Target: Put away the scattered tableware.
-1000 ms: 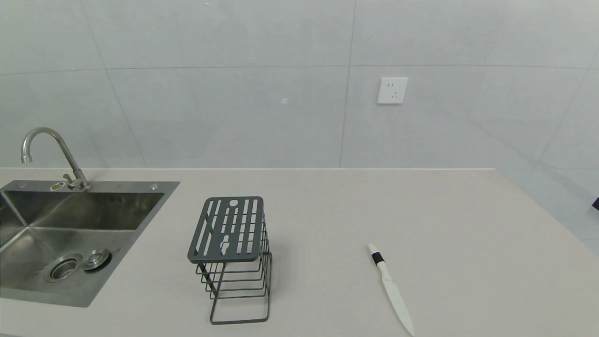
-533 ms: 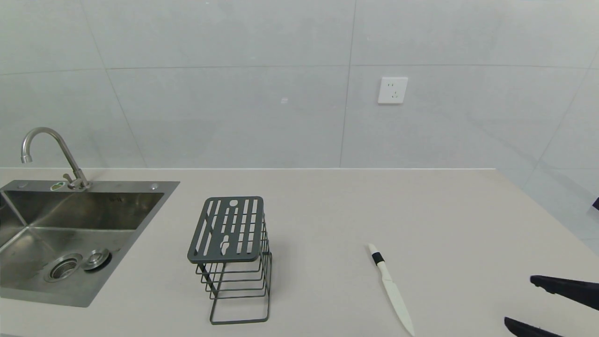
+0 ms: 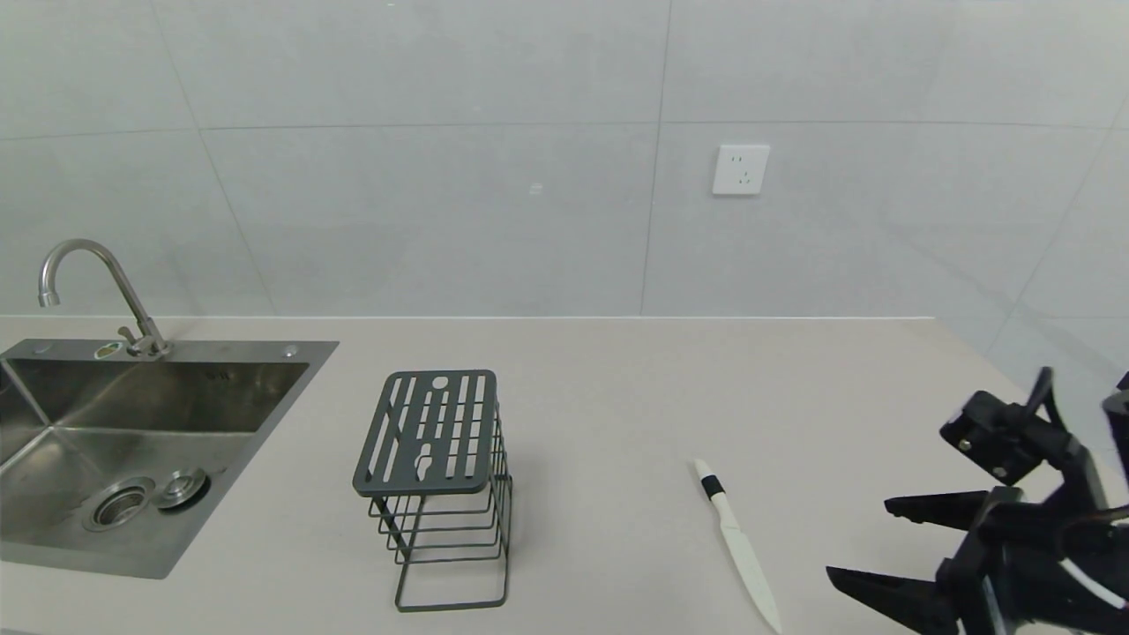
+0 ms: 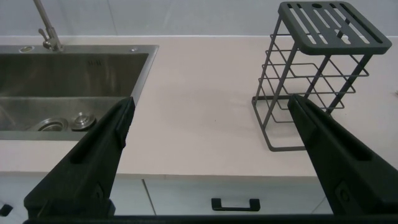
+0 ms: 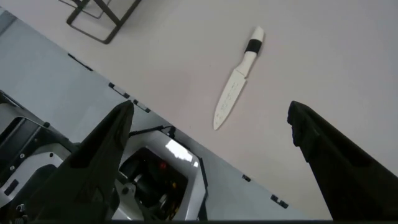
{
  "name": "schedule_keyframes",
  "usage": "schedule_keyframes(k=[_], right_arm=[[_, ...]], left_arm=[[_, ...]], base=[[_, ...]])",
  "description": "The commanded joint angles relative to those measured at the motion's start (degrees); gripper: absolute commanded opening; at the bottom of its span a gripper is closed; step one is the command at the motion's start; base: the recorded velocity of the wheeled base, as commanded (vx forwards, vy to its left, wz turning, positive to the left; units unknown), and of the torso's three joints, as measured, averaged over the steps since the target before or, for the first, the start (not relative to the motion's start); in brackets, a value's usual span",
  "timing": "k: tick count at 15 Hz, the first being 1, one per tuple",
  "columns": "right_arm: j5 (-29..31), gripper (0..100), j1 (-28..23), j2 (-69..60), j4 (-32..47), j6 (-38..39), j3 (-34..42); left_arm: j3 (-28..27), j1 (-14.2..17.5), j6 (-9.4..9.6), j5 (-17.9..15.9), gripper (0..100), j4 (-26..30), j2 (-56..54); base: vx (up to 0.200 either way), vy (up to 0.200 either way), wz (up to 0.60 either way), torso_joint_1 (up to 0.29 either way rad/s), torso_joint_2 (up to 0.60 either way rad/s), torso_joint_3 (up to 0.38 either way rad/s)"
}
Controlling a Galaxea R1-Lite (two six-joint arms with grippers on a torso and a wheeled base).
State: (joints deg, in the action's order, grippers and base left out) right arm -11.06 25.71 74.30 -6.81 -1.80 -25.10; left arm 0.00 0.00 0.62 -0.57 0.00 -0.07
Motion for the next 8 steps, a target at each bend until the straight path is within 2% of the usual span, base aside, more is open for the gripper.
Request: schedule_keyframes(k=[1, 8], right_arm=[[0.69, 100, 1.89, 7.52, -0.66, -0.04, -0.65], [7.01, 100, 1.18, 16.93, -6.81, 0.84, -1.53]], left_arm=[[0.00, 0.00, -0.01, 0.05, 100, 0.00, 0.07], [0.00, 0.00, -0.01, 0.05, 100, -0.09, 0.07]], base=[[0.000, 0.000, 0.00, 0.000, 0.00, 0.000], [0.000, 0.000, 0.00, 0.000, 0.00, 0.000]])
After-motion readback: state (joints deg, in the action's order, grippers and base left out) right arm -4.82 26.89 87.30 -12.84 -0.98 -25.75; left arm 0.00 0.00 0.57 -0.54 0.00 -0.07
